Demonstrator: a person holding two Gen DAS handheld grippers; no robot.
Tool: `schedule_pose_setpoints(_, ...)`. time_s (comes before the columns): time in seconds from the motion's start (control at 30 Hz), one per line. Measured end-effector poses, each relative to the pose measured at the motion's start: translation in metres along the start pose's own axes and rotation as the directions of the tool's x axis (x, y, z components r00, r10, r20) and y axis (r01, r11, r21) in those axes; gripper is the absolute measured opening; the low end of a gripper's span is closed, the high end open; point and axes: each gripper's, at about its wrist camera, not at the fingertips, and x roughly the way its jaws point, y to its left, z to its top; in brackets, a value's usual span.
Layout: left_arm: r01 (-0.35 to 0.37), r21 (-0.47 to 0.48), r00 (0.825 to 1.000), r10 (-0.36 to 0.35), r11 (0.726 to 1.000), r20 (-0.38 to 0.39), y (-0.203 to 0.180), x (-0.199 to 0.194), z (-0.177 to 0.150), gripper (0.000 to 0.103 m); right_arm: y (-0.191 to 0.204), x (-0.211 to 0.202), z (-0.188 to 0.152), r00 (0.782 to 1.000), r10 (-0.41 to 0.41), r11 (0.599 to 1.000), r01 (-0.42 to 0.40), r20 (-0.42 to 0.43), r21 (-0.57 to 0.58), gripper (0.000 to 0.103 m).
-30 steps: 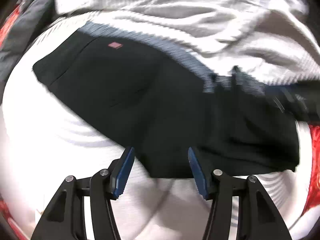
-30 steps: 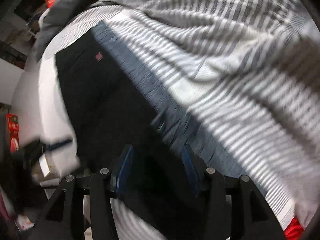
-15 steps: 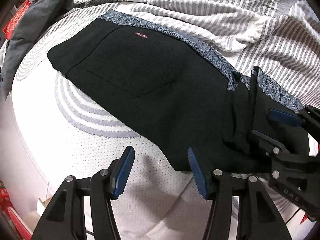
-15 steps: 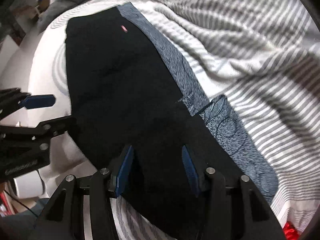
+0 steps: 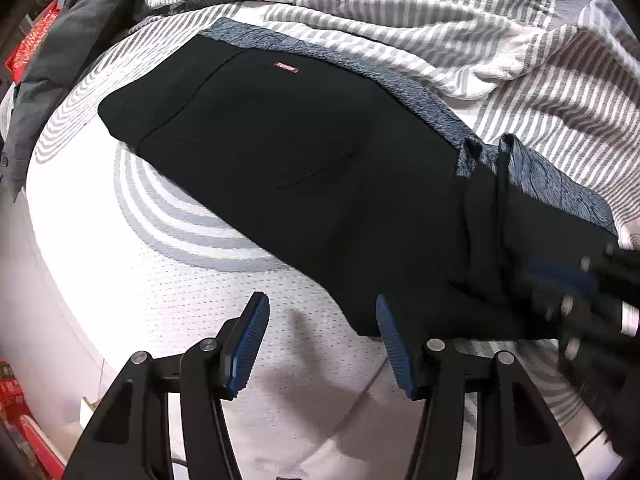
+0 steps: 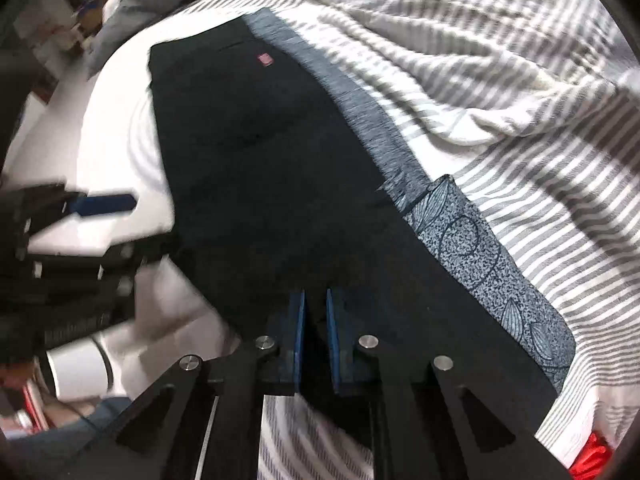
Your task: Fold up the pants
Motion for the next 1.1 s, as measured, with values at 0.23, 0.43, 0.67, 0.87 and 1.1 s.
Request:
schedule_pose_setpoints(0.23,-0.01,0.01,1.0,0.01,1.0,-0.007,-0.004,0.0,0.008,0.057,-0.01,-0.018,-0.004,0.999,0.01,0.998,-0.013,0.043,0.059,0.057)
schedule_pose_setpoints(0.43,0.09,0.074,0.995,-0.092,0.993,0.025,-0.042,-0.017,0.027,0.057,-0.082,-0.058,-0.022,0.994,-0.088,0.938,0.058,0.071,0.341,0.071)
schedule_pose_setpoints(0.67,0.184,0.195,0.982,-0.173,0.963,-0.072,-0.118,0.019,0.035,0.057,-0.165,-0.03,-0.066,1.0,-0.012,0.771,-0.001,0.016,0.636,0.06)
schedule_pose_setpoints(0.87,0.136,0.165,0.989,-0.125,0.977,-0.08,-0.112,0.04,0.038,0.086,-0.165,-0.023,-0.07,0.998,0.043,0.783,-0.061,0.044,0.619,0.075)
schedule_pose_setpoints(1.1,0.136,0.096,0.991,-0.133,0.986,-0.034,-0.079,0.007,0.048,0.086,-0.158,-0.045,-0.079,0.998,0.041,0.749,-0.064,0.051,0.659,0.082)
